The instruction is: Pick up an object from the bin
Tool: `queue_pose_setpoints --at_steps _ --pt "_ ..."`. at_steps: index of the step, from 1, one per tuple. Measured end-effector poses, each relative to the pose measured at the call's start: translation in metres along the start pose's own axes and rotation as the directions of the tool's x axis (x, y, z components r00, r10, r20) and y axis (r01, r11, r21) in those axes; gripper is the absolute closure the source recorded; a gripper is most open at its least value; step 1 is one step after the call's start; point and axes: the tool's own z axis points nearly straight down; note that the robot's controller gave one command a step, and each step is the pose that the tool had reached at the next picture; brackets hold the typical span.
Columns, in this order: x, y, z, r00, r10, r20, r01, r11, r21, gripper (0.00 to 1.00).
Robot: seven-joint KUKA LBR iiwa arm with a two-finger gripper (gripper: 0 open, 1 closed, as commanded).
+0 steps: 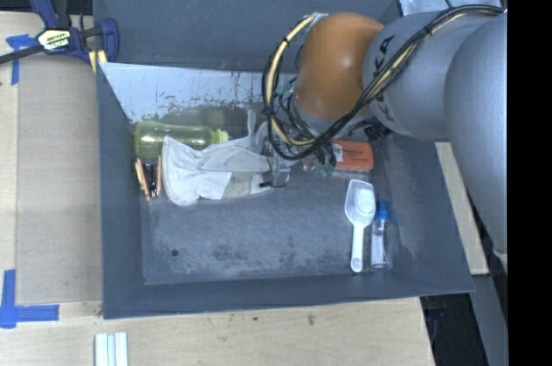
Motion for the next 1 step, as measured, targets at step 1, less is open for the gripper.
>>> queue_pose_setpoints --at_steps 1 --pt "-0.0021 -0.0001 -0.0188 1.000 0.000 0.008 0.000 1.000 0.000 1.00"
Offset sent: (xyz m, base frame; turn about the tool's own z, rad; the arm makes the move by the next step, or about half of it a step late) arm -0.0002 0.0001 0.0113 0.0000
